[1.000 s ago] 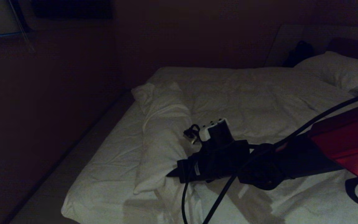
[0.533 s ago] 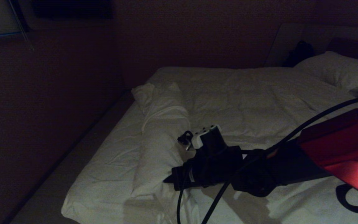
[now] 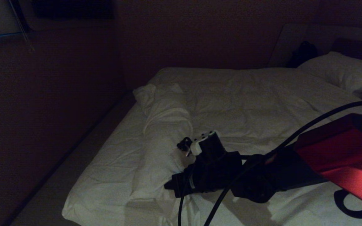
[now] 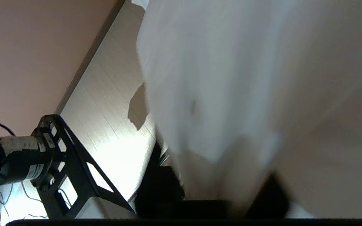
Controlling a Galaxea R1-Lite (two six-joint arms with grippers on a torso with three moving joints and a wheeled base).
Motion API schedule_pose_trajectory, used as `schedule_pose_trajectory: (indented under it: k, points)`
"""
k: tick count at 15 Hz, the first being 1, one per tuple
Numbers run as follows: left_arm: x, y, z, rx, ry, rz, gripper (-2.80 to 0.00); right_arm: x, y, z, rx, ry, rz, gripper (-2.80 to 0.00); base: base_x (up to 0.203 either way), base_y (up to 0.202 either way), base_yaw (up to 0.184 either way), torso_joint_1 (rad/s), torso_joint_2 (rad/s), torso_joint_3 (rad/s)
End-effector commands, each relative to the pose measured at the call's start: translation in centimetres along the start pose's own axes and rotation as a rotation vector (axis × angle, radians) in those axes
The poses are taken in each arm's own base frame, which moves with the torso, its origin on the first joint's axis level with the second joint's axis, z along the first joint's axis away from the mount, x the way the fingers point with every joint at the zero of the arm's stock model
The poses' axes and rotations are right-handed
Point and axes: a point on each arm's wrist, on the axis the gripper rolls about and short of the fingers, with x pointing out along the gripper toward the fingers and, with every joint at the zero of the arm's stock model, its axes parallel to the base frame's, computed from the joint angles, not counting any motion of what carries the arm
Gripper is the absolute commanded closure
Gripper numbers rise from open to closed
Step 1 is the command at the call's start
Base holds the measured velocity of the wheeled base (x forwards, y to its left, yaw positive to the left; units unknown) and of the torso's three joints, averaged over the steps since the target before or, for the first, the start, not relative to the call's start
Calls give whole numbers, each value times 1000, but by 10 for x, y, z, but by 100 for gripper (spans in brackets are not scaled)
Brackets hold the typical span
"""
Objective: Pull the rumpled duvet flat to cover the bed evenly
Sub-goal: Flatten the corners of the folded blanket
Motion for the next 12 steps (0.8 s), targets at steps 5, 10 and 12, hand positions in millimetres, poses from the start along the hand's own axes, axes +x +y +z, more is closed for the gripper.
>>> schedule_pose_trajectory:
  k: [5, 10, 12]
  points:
    - [0, 0, 0, 0, 0, 0, 0, -28, 10, 18, -16, -82, 14, -280, 0, 0, 0, 0, 0, 0]
    - [0, 0, 0, 0, -2, 0, 0, -90, 11, 44, -36, -208, 54, -280, 0, 0, 0, 0, 0, 0]
    - [0, 0, 0, 0, 0, 0, 0, -113, 8, 51, -36, -242, 88, -280, 0, 0, 0, 0, 0, 0]
